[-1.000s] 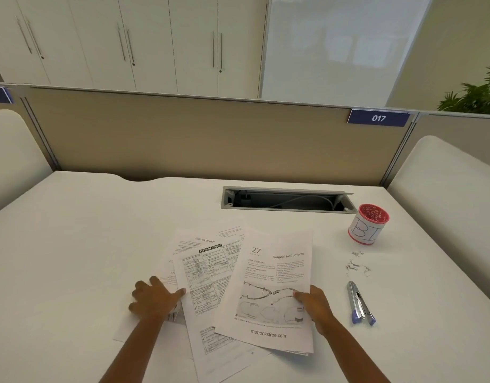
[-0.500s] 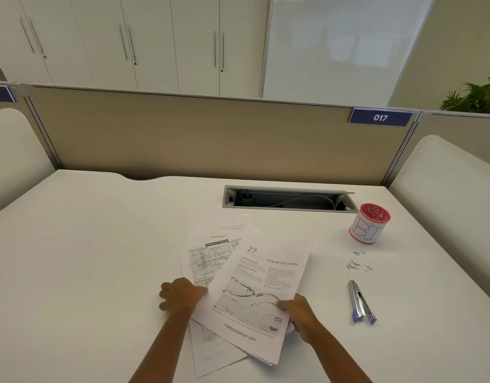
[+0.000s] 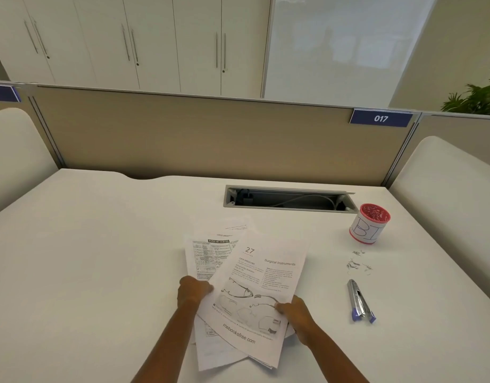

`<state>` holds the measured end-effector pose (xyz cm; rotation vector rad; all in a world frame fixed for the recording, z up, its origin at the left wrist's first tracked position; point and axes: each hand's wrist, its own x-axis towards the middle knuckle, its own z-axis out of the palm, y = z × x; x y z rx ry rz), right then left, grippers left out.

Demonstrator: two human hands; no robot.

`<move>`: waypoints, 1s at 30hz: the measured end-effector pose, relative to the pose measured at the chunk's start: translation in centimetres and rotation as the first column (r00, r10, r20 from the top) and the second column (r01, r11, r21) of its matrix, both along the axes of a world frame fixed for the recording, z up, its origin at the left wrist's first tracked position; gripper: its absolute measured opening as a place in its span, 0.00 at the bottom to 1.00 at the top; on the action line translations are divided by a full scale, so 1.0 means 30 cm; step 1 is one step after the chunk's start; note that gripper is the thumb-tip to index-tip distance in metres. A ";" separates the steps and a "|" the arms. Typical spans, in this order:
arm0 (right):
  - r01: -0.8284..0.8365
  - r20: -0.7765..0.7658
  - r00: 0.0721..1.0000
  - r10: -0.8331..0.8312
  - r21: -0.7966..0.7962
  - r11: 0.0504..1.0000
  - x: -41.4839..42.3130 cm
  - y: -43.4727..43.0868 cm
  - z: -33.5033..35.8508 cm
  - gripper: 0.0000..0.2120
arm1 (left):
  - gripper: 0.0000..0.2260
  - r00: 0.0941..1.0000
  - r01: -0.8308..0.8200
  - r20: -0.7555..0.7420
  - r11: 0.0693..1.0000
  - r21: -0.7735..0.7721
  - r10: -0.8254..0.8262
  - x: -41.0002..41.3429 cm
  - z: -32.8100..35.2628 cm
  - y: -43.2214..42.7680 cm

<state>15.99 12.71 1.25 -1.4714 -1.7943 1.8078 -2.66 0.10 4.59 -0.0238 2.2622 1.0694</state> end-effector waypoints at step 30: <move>-0.193 0.091 0.978 0.188 0.058 0.979 0.062 0.077 0.094 0.12 | 0.17 0.974 0.127 0.102 0.858 0.498 -0.203 -0.027 0.016 -0.048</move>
